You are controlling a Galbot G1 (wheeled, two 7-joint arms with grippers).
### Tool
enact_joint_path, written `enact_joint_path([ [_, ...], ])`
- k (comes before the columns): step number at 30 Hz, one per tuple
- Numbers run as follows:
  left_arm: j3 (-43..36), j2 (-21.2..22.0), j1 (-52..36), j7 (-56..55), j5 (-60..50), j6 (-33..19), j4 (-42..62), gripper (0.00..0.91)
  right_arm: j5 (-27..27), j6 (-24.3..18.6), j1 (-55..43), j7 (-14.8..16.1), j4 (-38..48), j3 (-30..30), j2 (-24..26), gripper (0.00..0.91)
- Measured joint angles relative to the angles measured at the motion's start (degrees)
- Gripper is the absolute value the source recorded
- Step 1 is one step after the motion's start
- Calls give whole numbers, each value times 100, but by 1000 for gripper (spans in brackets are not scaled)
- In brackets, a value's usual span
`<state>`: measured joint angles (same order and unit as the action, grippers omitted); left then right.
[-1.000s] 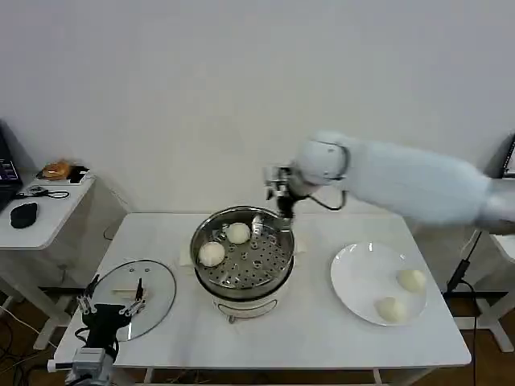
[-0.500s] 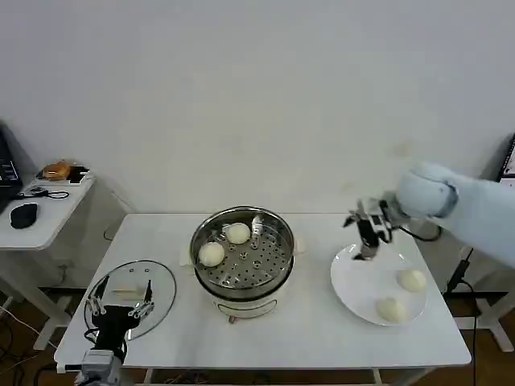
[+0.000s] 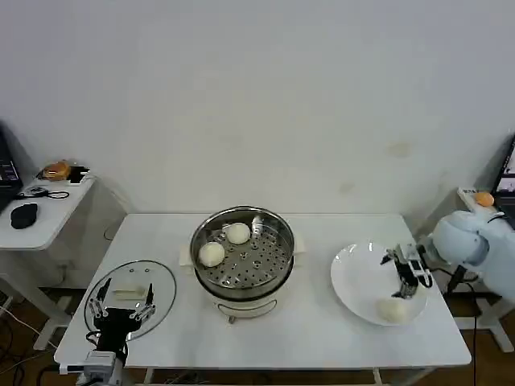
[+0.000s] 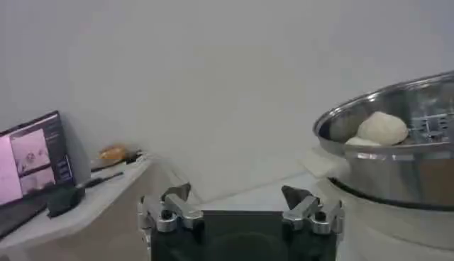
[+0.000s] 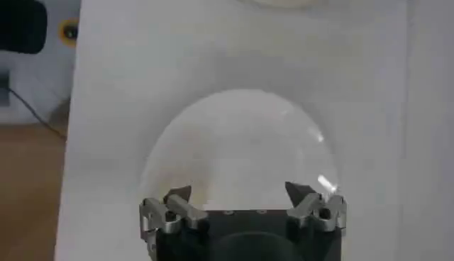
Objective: Take steamed baozi put them in steamer then cover it.
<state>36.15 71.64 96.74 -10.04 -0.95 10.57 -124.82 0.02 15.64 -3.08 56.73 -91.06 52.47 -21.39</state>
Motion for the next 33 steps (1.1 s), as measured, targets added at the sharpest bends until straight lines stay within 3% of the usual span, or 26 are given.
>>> enact_joint_path([
  [8, 52, 5, 30, 0, 0, 0, 41, 907, -249, -118, 673, 86, 353, -424, -123, 907],
  [25, 70, 33, 41, 3, -14, -2, 63, 907, -440, -104, 1169, 227, 708, -622, -352, 907],
  [30, 70, 33, 40, 1, -20, -1, 61, 907, -416, -62, 1183, 256, 742, -649, -387, 816],
  [33, 70, 33, 41, 1, -21, 1, 55, 907, -390, -32, 1168, 268, 751, -641, -407, 806],
])
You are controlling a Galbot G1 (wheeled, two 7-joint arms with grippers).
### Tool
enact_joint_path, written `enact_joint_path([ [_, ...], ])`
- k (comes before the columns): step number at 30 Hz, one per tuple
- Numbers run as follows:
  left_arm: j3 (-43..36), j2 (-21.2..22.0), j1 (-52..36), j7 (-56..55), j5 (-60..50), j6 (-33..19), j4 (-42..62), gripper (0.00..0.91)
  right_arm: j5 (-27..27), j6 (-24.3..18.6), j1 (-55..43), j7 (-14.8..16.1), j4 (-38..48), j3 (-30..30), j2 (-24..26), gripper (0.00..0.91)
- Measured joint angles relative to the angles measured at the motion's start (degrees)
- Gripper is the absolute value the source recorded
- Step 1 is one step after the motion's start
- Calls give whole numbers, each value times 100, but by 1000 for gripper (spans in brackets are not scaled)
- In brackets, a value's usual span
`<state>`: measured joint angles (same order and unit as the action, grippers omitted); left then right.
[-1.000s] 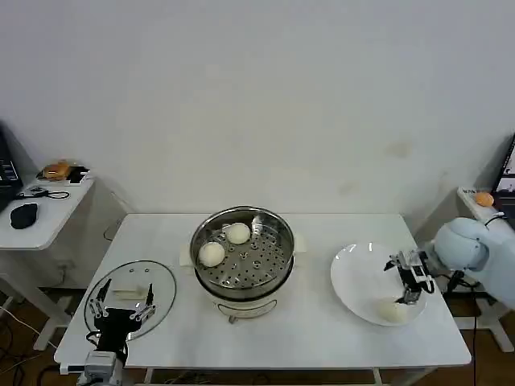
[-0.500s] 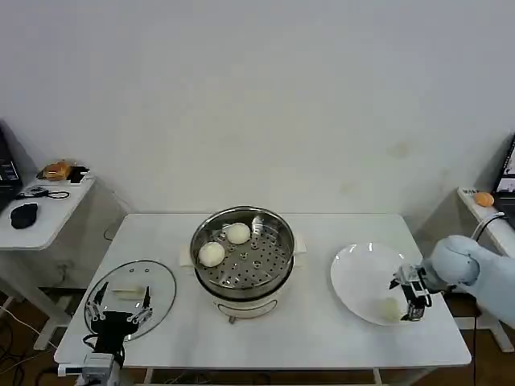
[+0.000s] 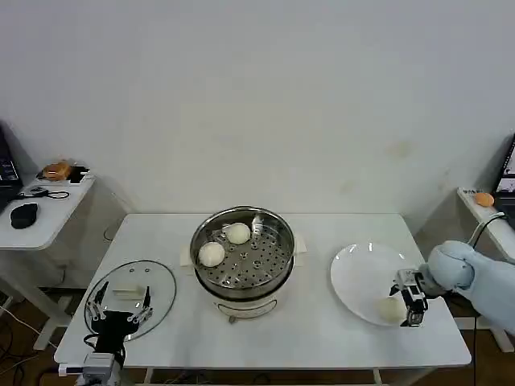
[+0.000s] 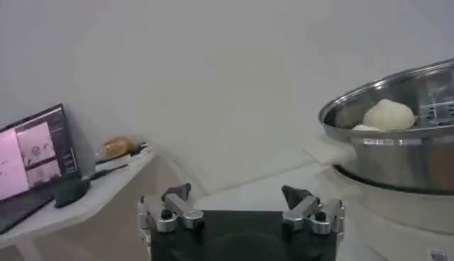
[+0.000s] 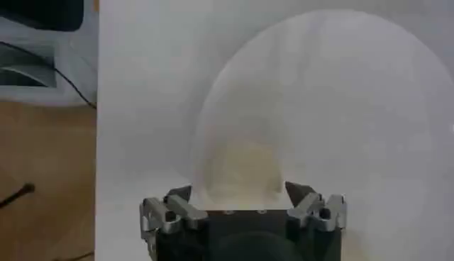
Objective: Take steamed baozi put them in steamer then cover it.
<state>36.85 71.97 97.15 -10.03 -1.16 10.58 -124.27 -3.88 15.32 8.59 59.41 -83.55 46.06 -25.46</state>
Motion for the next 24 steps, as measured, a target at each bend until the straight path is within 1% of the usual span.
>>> enact_joint_path([
  [7, 0, 12, 7, -2, -2, 0, -28, 907, 28, 64, -70, 26, 22, 64, -30, 796],
  [11, -3, 15, 11, -3, -2, 0, -39, 907, 13, 86, -107, 18, 75, 69, -71, 766],
  [15, 0, 8, 9, -3, -2, 0, -49, 907, 19, 119, -144, 6, 137, 69, -119, 715],
  [18, 4, 8, 16, -3, -2, 4, -67, 907, 47, 145, -160, -1, 145, 72, -156, 715],
  [24, 5, 8, 19, -3, -2, 10, -80, 907, 88, 153, -202, -22, 135, 90, -154, 746],
])
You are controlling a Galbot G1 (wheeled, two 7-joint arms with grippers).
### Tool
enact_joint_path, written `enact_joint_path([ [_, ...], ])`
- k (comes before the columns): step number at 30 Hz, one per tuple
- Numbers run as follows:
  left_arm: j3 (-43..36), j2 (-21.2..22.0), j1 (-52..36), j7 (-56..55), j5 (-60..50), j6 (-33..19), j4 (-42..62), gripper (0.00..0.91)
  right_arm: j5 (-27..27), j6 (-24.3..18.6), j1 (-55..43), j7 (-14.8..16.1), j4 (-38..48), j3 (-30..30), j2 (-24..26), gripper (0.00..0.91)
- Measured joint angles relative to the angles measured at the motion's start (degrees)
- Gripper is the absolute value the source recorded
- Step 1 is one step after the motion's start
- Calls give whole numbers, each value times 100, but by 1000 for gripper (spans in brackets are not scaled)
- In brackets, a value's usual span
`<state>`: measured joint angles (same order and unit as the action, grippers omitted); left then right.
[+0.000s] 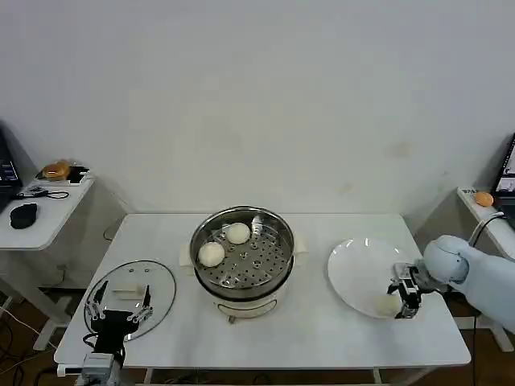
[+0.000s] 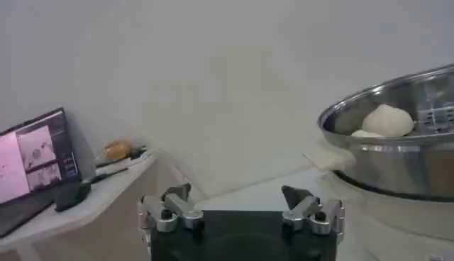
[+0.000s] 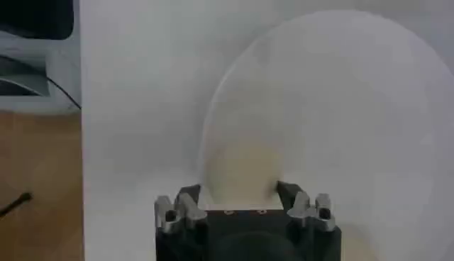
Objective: Take steamed baozi put them in steamer then cover it.
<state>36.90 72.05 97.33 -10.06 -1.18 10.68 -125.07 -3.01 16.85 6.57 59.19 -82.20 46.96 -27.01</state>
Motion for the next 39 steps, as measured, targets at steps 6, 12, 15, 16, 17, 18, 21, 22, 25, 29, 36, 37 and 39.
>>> enact_joint_path([
  [6, -27, 9, 0, 3, -4, 4, -2, 907, 46, 15, -23, -12, -66, 16, 55, 907],
  [12, -25, -1, -3, 5, -4, 5, -2, 907, 83, 58, -54, -14, -177, 58, 107, 907],
  [15, -36, 11, -7, 6, -5, 5, 12, 907, 97, 70, -86, -34, -184, 66, 96, 907],
  [16, -38, 12, -8, 5, -5, 5, 17, 907, 107, 80, -96, -41, -184, 66, 88, 907],
  [17, -39, 11, -9, 5, -6, 5, 20, 907, 121, 89, -109, -49, -180, 62, 78, 907],
  [18, -39, 8, -10, 5, -6, 5, 20, 907, 130, 98, -123, -60, -173, 59, 69, 907],
  [21, -30, 2, -20, 6, -6, 4, 25, 907, 151, 123, -167, -93, -155, 64, 31, 907],
  [22, -28, 2, -24, 6, -5, 4, 31, 907, 151, 131, -176, -101, -147, 70, 22, 907],
  [25, -28, 13, -24, 6, -5, 4, 49, 907, 139, 155, -190, -107, -111, 84, -17, 907],
  [29, -23, 15, -16, 6, -4, 2, 51, 907, 110, 185, -200, -100, -65, 108, -76, 907],
  [36, -8, 16, -32, 6, 6, 0, 72, 907, 54, 241, -250, -75, 34, 150, -153, 856],
  [37, -15, 20, -34, 6, 6, -1, 74, 907, 43, 248, -251, -65, 43, 153, -157, 836],
  [39, -22, 21, -36, 6, 5, -1, 75, 907, 38, 264, -254, -54, 49, 168, -158, 796],
])
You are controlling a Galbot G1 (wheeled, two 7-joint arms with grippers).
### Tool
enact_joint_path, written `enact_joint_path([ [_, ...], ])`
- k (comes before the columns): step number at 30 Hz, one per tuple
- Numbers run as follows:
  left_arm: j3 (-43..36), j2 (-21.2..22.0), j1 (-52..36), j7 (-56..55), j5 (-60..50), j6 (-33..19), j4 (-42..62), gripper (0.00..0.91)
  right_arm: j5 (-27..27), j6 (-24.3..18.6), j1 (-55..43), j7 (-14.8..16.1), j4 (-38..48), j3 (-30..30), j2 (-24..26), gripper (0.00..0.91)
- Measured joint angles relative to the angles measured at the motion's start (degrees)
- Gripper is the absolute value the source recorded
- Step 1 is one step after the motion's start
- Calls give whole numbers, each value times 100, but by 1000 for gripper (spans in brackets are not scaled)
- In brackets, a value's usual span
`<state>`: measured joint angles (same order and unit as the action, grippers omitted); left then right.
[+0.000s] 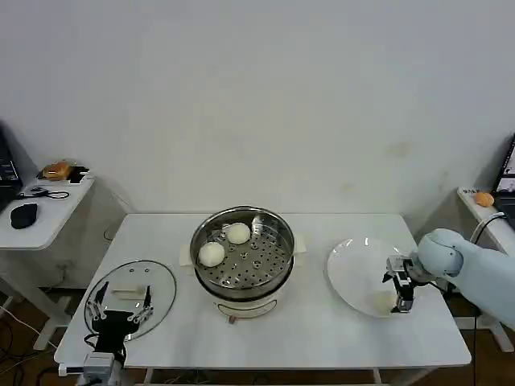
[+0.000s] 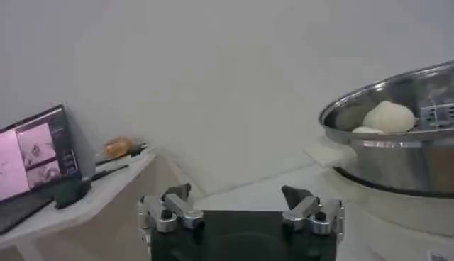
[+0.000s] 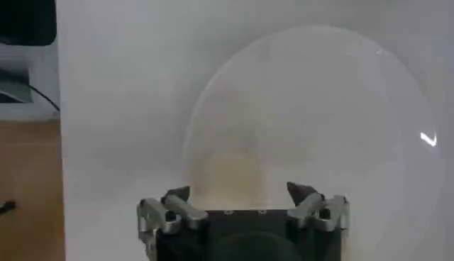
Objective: Take steamed baozi put them in steamer then cover it.
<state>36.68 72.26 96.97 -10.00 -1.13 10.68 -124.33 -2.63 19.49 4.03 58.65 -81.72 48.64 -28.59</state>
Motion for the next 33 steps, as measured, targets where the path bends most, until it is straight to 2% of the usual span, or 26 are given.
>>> enact_joint_path([
  [7, 1, -8, -1, 1, 0, 0, -2, 907, -25, 40, 38, 34, 21, 9, -7, 756],
  [14, -2, -3, -2, 1, -1, 0, -6, 907, -21, 72, 43, 66, 17, 9, -13, 645],
  [33, 27, -24, 8, -2, 4, 2, -31, 907, 90, 60, -277, 215, -85, 93, 45, 625],
])
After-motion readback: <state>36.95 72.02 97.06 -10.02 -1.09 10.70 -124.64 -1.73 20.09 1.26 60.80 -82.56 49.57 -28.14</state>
